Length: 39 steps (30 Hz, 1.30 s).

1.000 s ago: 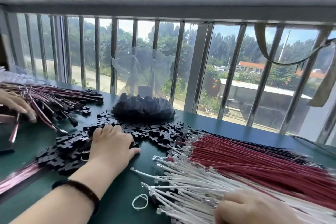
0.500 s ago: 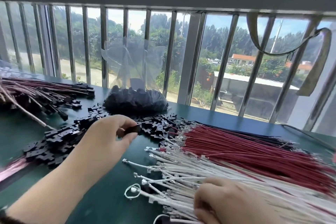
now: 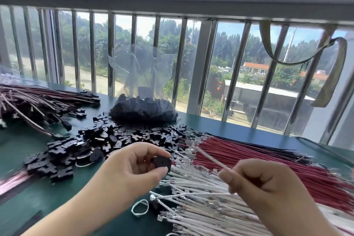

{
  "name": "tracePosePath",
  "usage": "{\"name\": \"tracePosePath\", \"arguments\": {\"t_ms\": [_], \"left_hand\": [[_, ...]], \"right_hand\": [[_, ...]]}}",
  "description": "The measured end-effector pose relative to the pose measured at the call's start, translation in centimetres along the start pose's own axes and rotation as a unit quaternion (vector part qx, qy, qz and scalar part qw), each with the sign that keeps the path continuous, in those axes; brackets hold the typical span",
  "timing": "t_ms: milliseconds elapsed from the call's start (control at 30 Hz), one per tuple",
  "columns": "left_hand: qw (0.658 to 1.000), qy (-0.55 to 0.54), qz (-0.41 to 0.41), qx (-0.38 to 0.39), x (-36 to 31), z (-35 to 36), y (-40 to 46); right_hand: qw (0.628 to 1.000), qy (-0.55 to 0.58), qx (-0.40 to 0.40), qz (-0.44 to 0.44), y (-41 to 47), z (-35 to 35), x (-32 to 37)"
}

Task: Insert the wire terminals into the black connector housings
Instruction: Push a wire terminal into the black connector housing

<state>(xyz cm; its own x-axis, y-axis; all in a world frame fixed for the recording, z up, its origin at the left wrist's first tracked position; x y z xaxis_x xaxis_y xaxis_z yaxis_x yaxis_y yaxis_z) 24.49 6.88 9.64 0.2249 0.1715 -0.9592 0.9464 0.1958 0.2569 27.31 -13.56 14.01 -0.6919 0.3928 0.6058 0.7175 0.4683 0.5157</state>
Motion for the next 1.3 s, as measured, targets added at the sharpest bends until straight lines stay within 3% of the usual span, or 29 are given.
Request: {"name": "tracePosePath", "arguments": {"t_ms": [133, 233, 400, 633, 767, 967, 1067, 1167, 1300], "left_hand": [[0.997, -0.072, -0.001, 0.0, -0.1, -0.1, 0.0], [0.993, -0.116, 0.006, 0.023, -0.5, 0.0, -0.1], [0.982, -0.178, 0.009, 0.065, -0.8, 0.7, -0.3], [0.993, -0.081, 0.045, 0.069, -0.9, 0.4, -0.5], [0.991, -0.114, 0.017, 0.068, -0.8, 0.9, -0.5], [0.986, -0.163, 0.008, 0.035, -1.1, 0.4, -0.3], [0.971, -0.213, -0.028, 0.103, -0.5, 1.2, -0.4], [0.968, -0.188, -0.038, 0.162, -0.5, 1.9, -0.6], [0.973, -0.174, -0.015, 0.152, -1.1, 1.6, -0.5]], "right_hand": [[0.993, 0.098, 0.055, 0.048, 0.6, 1.2, 0.7], [0.989, 0.113, 0.087, 0.028, 1.0, 2.2, 0.6], [0.99, 0.126, 0.04, 0.042, 1.9, 1.6, 1.5], [0.992, 0.107, 0.059, 0.019, 1.6, 1.8, 2.7], [0.996, 0.045, 0.066, -0.045, 1.5, 2.2, 3.6], [0.994, -0.037, 0.011, -0.104, 1.5, 1.4, 4.2], [0.988, -0.071, 0.005, -0.133, 1.6, 1.1, 4.5], [0.991, -0.053, 0.023, -0.119, 1.8, 1.4, 4.4], [0.996, -0.02, 0.046, -0.07, 2.0, 1.5, 3.8]]}}
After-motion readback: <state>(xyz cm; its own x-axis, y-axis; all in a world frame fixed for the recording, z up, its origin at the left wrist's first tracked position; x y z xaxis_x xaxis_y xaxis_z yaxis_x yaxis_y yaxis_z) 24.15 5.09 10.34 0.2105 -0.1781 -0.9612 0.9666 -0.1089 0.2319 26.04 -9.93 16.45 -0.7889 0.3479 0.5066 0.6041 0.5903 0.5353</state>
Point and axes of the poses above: each hand's wrist, its own y-axis towards the middle knuckle, its own z-axis out of the palm, x = y × z, the point moved 8 cm from there along y, towards the middle knuckle, and after that the axes turned 4 degrees about -z, right-handed, at the moved point
